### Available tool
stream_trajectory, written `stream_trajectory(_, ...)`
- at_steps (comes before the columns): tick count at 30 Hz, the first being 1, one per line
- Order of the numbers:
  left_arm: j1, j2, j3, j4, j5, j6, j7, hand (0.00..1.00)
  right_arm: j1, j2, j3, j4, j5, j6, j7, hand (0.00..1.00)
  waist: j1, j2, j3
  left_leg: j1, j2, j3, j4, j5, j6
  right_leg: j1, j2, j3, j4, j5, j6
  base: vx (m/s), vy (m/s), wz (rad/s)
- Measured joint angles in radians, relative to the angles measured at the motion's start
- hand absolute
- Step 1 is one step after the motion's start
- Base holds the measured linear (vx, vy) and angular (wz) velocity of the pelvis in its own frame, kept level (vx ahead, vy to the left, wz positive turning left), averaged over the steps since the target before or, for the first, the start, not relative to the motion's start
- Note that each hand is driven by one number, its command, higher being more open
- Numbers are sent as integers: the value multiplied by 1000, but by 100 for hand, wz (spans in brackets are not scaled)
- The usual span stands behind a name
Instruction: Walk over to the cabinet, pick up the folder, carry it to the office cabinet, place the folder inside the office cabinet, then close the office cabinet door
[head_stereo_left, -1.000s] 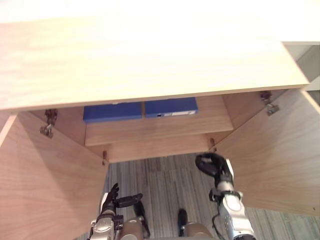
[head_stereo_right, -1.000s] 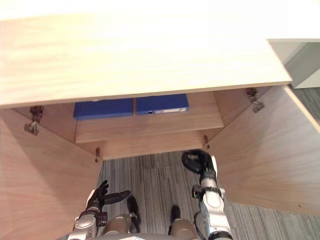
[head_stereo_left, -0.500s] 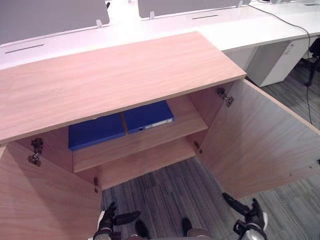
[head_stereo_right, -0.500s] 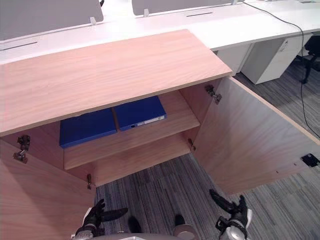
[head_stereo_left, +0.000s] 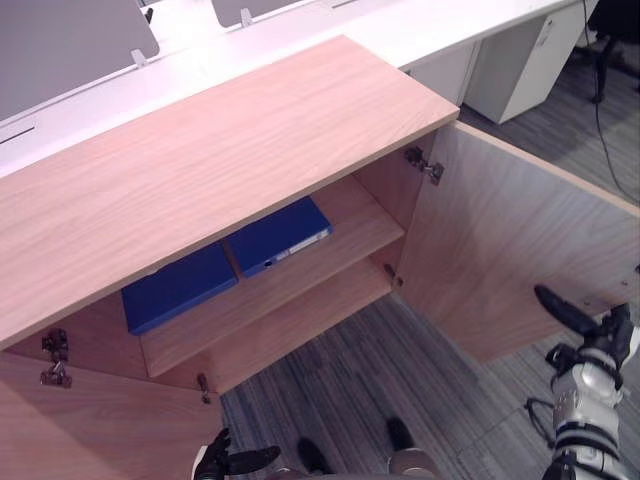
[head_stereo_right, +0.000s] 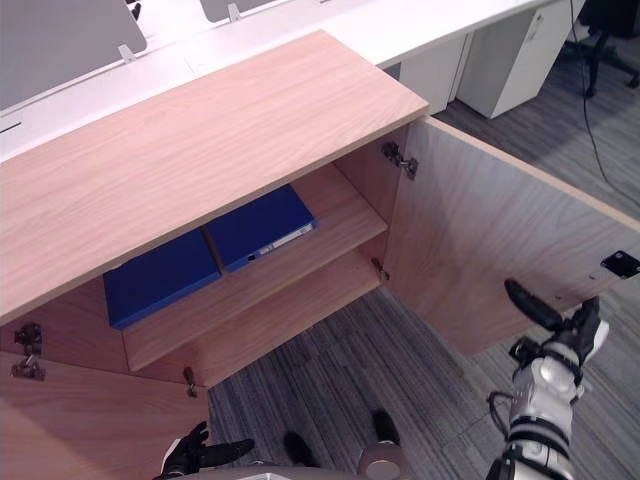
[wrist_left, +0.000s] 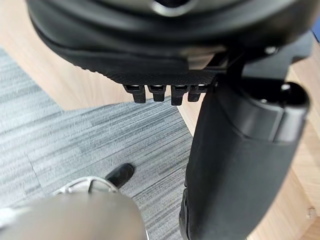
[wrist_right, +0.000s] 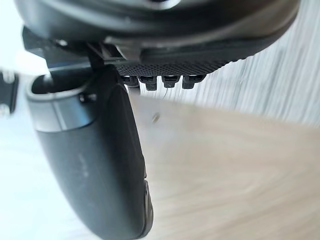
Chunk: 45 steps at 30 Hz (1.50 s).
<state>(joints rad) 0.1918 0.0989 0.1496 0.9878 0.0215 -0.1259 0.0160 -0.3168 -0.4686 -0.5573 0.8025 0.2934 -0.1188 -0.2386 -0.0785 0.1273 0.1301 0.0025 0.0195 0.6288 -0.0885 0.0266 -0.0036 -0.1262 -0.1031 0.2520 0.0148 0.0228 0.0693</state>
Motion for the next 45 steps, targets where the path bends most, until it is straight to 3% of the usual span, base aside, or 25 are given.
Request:
stream_trajectory(3,-3,-34,-7,0,-2,-7,-2,100,-113,-113,102,92,21,1,4,100,-1,57,32,1,0,-1,0,-17,0,-22,8,15,-2,33,-3,36,-64,-56)
stream_trajectory(6,-16,-45,-58,-4,-4,-17,-9,100,-155,-160,162,99,31,1,21,100,-7,86,50,1,-4,0,0,-26,1,-37,3,19,-2,45,15,-1,-69,-33)
stream_trajectory(10,-25,-45,-102,-28,-4,-27,-13,100,-143,-147,193,56,36,7,26,100,-14,85,54,-3,-7,0,0,-28,-1,-46,3,19,-2,49,21,-42,-103,-10)
stream_trajectory(14,-24,-50,-106,-33,-3,-22,-11,100,27,-35,163,-246,40,8,12,100,-22,73,66,-6,-7,-3,-1,-25,-3,-46,2,16,-20,44,31,-40,-119,-8)
stream_trajectory(16,-24,-65,-81,-33,-2,-19,-5,100,158,79,155,-464,37,3,14,100,-37,71,68,-1,2,-4,-6,-21,-6,-37,6,16,-32,45,37,-25,-134,-5)
stream_trajectory(18,-24,-77,-67,-35,-1,-18,1,100,231,146,173,-562,31,-11,16,100,-50,67,69,9,9,-4,-6,-20,-9,-27,16,17,-33,45,36,-6,-103,-7)
stream_trajectory(22,-27,-83,-64,-42,14,-17,12,100,426,295,269,-757,6,-39,26,100,-74,31,68,27,24,9,-6,-19,-16,-18,32,35,-32,46,36,-6,-107,-16)
stream_trajectory(24,-30,-77,-59,-42,21,-16,26,100,566,355,361,-840,-10,-44,43,100,-79,-4,53,44,33,16,-6,-21,-26,-12,44,53,-29,46,36,-13,-111,-25)
stream_trajectory(29,-43,-64,-61,-25,57,-11,28,100,830,362,580,-957,-18,-48,98,100,-89,-69,26,64,41,41,-6,-22,-34,-9,58,79,-16,48,34,-35,-105,-17)
stream_trajectory(33,-66,-34,-71,19,80,-9,25,100,945,292,735,-979,-76,-26,182,100,-90,-111,2,76,41,17,-6,-25,-40,2,59,70,2,47,34,-80,-98,6)
stream_trajectory(37,-84,-3,-73,47,98,4,22,100,967,223,844,-1007,-154,31,279,100,-84,-148,-11,75,38,-50,-7,-8,-32,16,52,24,25,40,30,-98,-82,34)
stream_trajectory(40,-93,4,-81,45,98,10,21,100,930,215,928,-1028,-203,48,348,100,-57,-164,-15,66,32,-126,-7,23,-34,25,36,-51,54,0,24,-121,-69,73)
stream_trajectory(45,-114,13,-80,40,96,11,22,100,691,266,973,-1026,-271,37,383,100,3,-192,-26,2,14,-277,-7,72,-9,41,2,-189,56,-12,26,-83,-13,93)
